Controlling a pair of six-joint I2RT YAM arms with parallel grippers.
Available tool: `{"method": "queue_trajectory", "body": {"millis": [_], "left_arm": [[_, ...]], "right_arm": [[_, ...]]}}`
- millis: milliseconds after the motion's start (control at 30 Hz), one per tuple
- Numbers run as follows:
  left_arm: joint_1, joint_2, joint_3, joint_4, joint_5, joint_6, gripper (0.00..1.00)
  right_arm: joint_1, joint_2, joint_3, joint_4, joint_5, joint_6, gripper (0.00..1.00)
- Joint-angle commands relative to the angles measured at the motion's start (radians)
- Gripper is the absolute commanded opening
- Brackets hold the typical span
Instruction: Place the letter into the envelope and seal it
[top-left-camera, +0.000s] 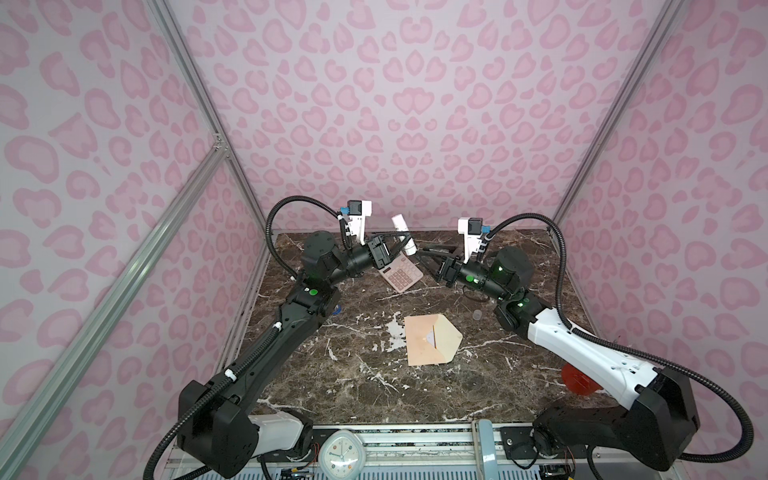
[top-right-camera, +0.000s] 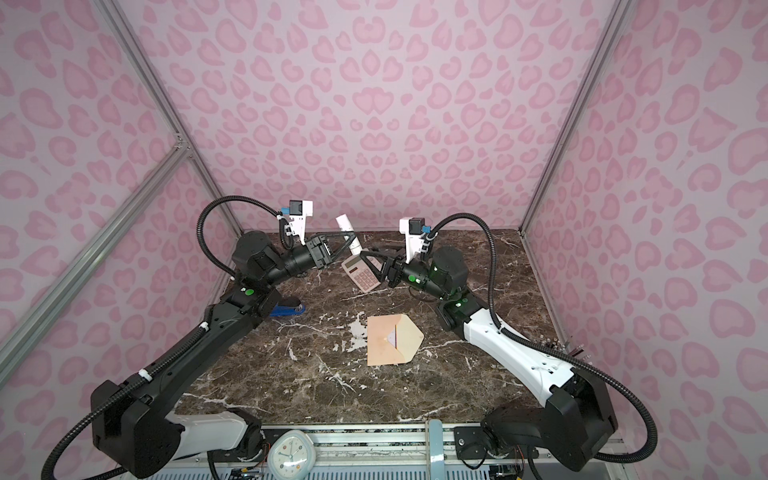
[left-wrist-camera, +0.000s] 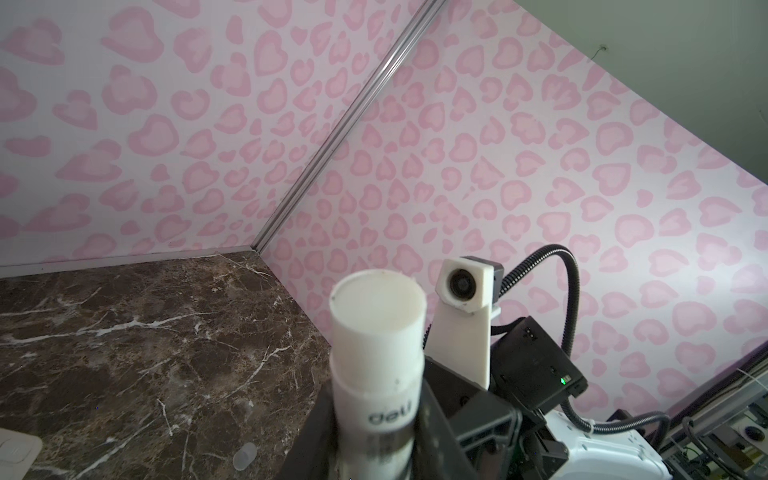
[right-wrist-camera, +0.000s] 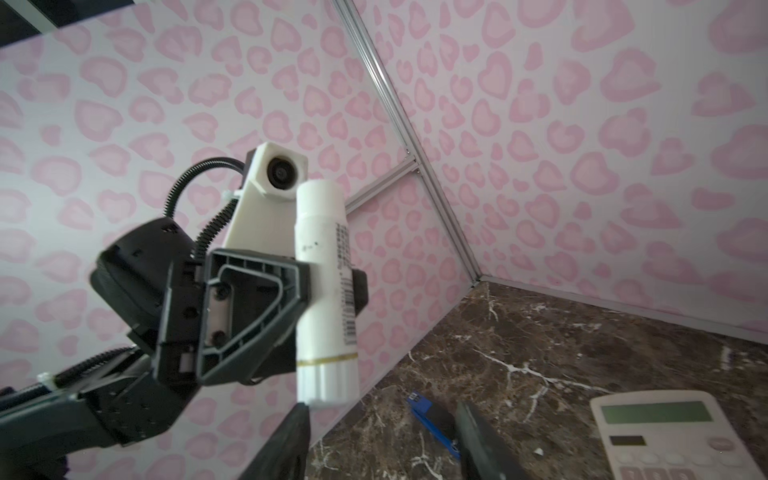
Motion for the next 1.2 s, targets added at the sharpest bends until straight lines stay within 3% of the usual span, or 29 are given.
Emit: {"method": "queue_trajectory", "body": {"millis": [0, 133, 367, 1167], "left_arm": [[-0.003, -0.021, 0.021, -0.085, -0.134, 0.078, 0.04], [-0.025, -0.032, 0.033, -0.129, -0.235, 0.103, 0.04], [-0.076, -0.005, 0.039, -0.101, -0.327, 0.081, 0.04], [-0.098, 0.054, 0.070, -0.085, -0.289, 0.073, 0.04]], "right_arm": [[0.067, -0.032, -0.033, -0.066, 0.192, -0.313, 0.60], [0.190, -0.035, -0.049, -0.011, 0.404, -0.538, 0.62], [0.269, 0.034, -0.035, 0.156, 0.653, -0.624, 0.62], [0.267, 0.135, 0.046, 0.187, 0.725, -0.656, 0.43]]}}
